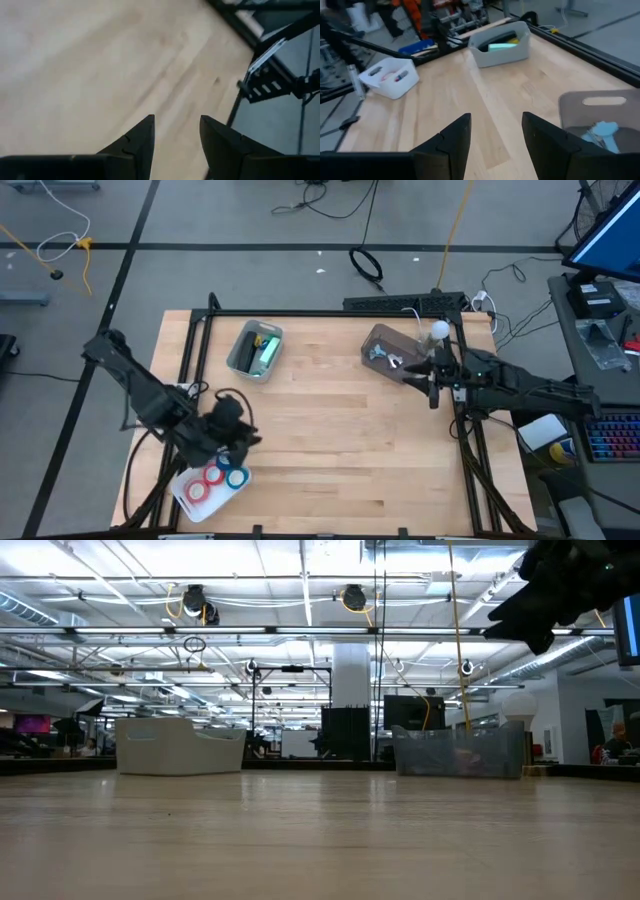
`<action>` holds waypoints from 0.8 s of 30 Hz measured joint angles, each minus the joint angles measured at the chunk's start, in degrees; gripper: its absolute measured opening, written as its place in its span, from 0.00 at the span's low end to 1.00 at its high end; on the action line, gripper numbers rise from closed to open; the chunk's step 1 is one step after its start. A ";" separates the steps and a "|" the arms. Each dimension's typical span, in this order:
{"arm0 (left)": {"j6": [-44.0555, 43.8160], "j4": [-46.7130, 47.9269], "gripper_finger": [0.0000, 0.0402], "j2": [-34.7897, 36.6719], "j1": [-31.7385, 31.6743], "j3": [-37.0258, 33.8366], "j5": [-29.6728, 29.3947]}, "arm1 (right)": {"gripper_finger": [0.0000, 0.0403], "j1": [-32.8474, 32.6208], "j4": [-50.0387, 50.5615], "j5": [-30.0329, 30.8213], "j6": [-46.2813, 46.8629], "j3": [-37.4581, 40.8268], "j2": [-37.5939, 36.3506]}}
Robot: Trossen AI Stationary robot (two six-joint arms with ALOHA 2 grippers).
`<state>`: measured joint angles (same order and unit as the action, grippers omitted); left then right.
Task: Pick and place Stapler, Stapler remover, tape
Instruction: Return to Home Position
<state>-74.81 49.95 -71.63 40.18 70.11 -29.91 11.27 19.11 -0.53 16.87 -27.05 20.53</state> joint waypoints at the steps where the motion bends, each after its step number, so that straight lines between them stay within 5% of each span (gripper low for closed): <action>1: 2.36 -0.09 0.38 1.07 0.00 -0.15 -1.34 | 0.43 0.00 0.02 -0.67 -0.22 0.00 -0.42; 12: 3.15 -4.40 0.38 10.92 0.02 -14.78 -4.72 | 0.43 -0.04 0.03 -1.24 -1.75 0.00 -6.17; 24: 16.95 -47.39 0.38 18.26 -4.58 -43.12 1.65 | 0.42 -0.04 1.46 -1.19 -1.69 -0.02 -9.67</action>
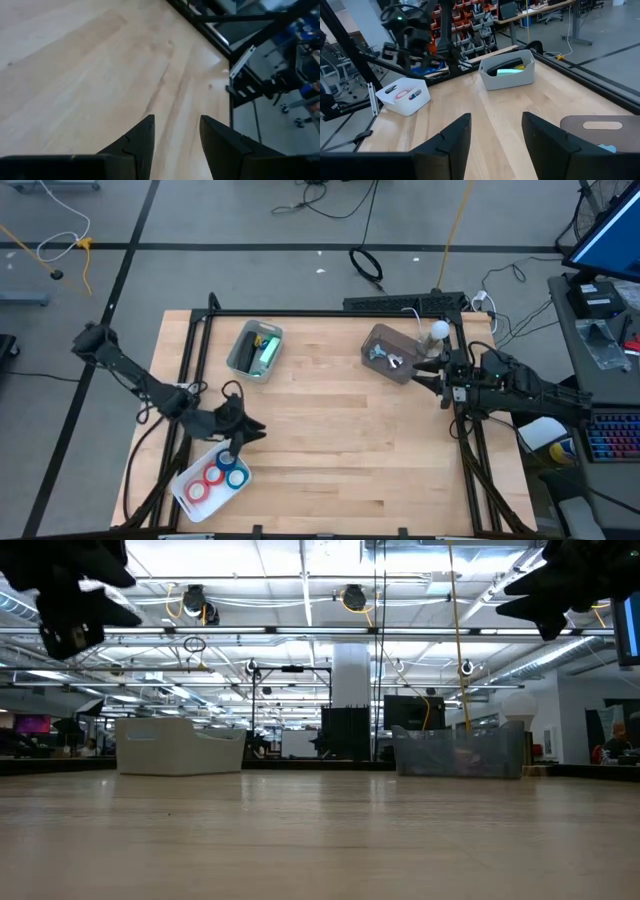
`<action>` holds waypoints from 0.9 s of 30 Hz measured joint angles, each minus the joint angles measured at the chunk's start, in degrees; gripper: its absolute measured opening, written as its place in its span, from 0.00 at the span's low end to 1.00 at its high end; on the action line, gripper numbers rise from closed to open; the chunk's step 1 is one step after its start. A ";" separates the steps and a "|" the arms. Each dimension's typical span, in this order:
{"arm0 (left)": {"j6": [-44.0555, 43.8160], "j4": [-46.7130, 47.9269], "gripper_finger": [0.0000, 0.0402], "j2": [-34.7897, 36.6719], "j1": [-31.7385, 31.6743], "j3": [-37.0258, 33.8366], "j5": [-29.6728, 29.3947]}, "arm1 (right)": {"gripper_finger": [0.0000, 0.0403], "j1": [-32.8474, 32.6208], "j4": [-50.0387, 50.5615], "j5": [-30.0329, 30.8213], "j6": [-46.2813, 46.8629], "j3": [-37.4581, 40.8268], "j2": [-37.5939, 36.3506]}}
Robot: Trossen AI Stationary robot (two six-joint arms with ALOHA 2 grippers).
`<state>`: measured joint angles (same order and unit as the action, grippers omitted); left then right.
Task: Pick and place Stapler, Stapler remover, tape
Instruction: Return to Home Position
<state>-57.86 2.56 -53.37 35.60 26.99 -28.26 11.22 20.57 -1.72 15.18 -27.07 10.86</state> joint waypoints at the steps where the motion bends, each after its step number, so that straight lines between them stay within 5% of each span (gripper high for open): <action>1: 1.51 -1.72 0.38 0.55 -1.53 -1.27 1.56 | 0.42 0.00 0.10 0.01 0.03 0.02 -0.15; 12: 17.93 4.76 0.38 15.43 -19.81 -5.15 13.81 | 0.43 -0.02 0.83 0.07 1.18 0.00 -0.21; 27: 30.87 24.89 0.38 47.70 -22.89 -5.10 14.26 | 0.42 -0.01 1.96 -0.02 1.08 0.00 -0.22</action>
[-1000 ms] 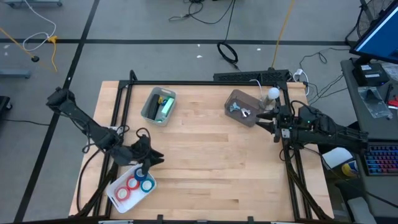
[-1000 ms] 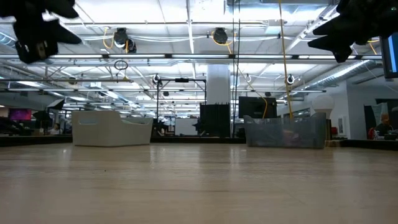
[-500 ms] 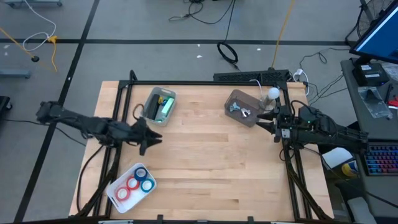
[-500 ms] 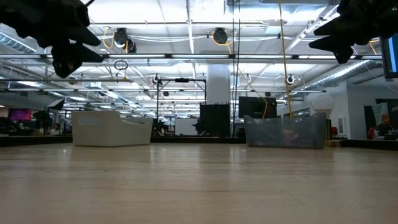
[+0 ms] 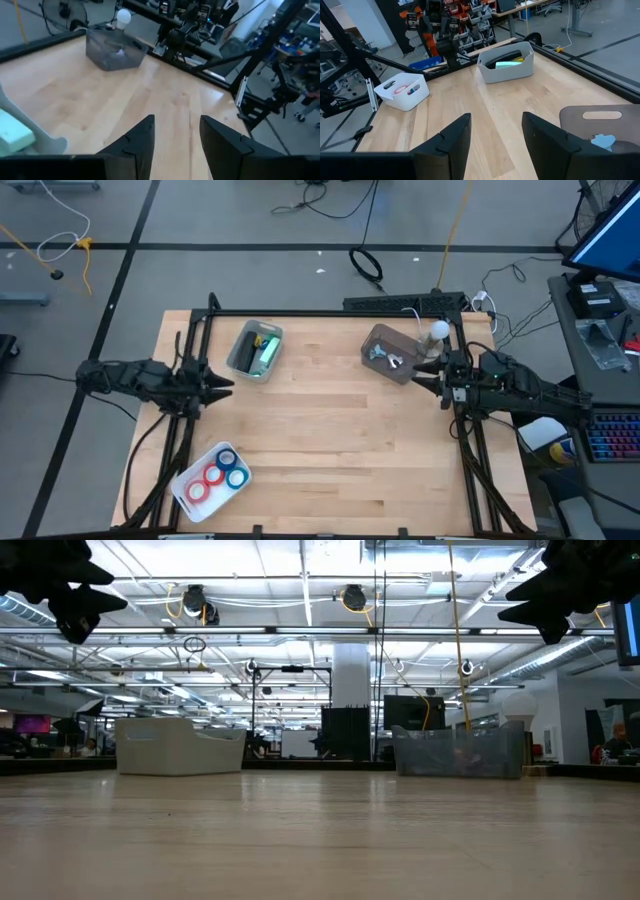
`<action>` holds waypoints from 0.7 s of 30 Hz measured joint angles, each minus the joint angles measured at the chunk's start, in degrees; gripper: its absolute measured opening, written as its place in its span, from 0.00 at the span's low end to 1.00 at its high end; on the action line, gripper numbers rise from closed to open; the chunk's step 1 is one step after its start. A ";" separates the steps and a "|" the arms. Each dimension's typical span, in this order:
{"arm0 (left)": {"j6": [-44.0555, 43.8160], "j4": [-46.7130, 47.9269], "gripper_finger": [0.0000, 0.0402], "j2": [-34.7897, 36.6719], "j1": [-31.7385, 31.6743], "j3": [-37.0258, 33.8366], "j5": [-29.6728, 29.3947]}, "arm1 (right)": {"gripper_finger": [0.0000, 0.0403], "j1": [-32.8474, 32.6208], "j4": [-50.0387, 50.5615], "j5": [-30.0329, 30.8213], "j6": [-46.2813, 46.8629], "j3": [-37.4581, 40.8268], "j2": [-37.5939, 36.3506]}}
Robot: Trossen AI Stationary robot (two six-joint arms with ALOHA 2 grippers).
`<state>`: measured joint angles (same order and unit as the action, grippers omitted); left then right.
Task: Pick and place Stapler, Stapler remover, tape
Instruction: Return to Home Position
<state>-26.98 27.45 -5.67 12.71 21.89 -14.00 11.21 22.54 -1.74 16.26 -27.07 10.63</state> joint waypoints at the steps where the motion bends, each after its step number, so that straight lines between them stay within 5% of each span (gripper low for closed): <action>1: 0.97 0.90 0.38 1.10 0.00 0.00 0.00 | 0.42 -0.01 0.20 0.00 0.01 0.00 0.00; 14: 6.52 3.73 0.38 5.38 0.00 -0.10 -8.78 | 0.42 -0.01 -0.62 -1.57 1.74 5.38 -8.26; 21: 7.58 -5.82 0.38 5.38 0.00 -7.61 -8.82 | 0.42 -0.01 1.05 -1.32 0.91 5.71 -10.18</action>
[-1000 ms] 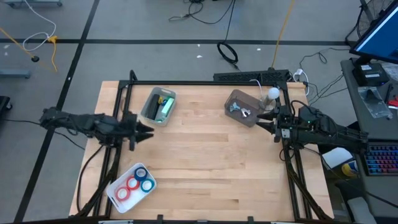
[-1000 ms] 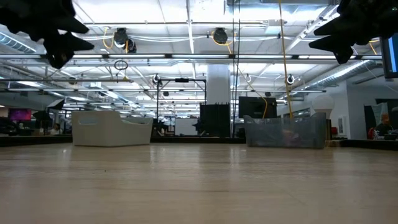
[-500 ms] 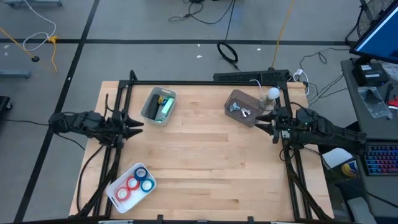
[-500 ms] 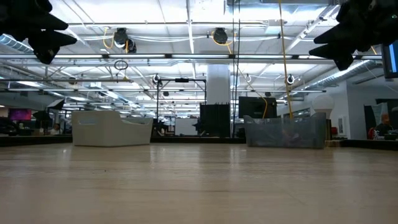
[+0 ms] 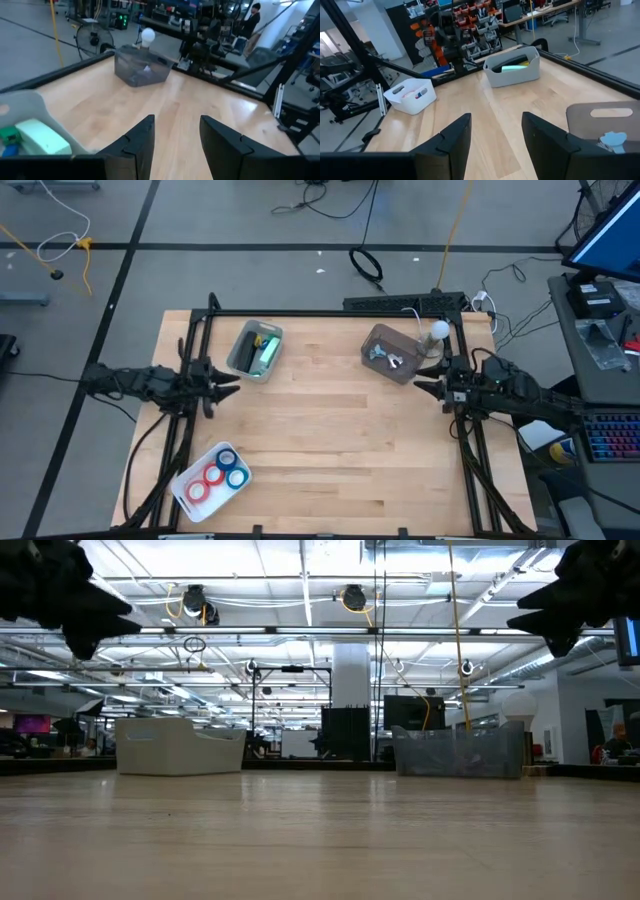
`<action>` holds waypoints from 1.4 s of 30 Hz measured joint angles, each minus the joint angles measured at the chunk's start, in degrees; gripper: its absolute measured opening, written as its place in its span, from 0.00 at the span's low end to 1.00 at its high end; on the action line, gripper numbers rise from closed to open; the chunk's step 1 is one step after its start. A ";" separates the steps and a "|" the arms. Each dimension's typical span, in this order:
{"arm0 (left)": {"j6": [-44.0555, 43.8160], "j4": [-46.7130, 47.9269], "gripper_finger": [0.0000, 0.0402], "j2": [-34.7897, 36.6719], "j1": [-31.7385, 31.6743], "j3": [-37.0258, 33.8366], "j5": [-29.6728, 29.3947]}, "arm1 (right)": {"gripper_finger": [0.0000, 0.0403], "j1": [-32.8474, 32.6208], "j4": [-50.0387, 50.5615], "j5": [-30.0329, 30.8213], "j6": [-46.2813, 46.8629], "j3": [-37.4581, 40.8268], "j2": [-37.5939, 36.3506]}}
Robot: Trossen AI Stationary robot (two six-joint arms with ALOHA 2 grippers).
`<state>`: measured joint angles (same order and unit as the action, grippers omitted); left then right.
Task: Pick and place Stapler, Stapler remover, tape
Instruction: Return to Home Position
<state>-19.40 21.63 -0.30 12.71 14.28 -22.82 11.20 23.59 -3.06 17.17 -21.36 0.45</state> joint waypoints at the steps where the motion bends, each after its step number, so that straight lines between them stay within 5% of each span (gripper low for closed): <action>1: 0.00 -0.85 0.38 0.00 0.00 -1.09 0.03 | 0.42 0.00 -0.94 0.01 0.07 0.58 0.08; 18: 0.76 -6.08 0.38 0.00 0.00 -7.56 -0.07 | 0.42 0.00 -11.62 0.01 5.16 11.73 -0.22; 32: 8.63 -8.80 0.38 0.00 0.00 -8.87 7.79 | 0.42 0.00 -16.41 -1.68 0.90 13.66 -0.25; 42: 11.65 -8.35 0.38 0.00 0.00 -8.87 7.79 | 0.42 0.00 -15.67 -3.01 -6.03 13.66 -0.25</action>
<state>-7.75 13.28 -0.30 12.71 5.41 -15.03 11.20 7.92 -6.07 11.14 -7.70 0.21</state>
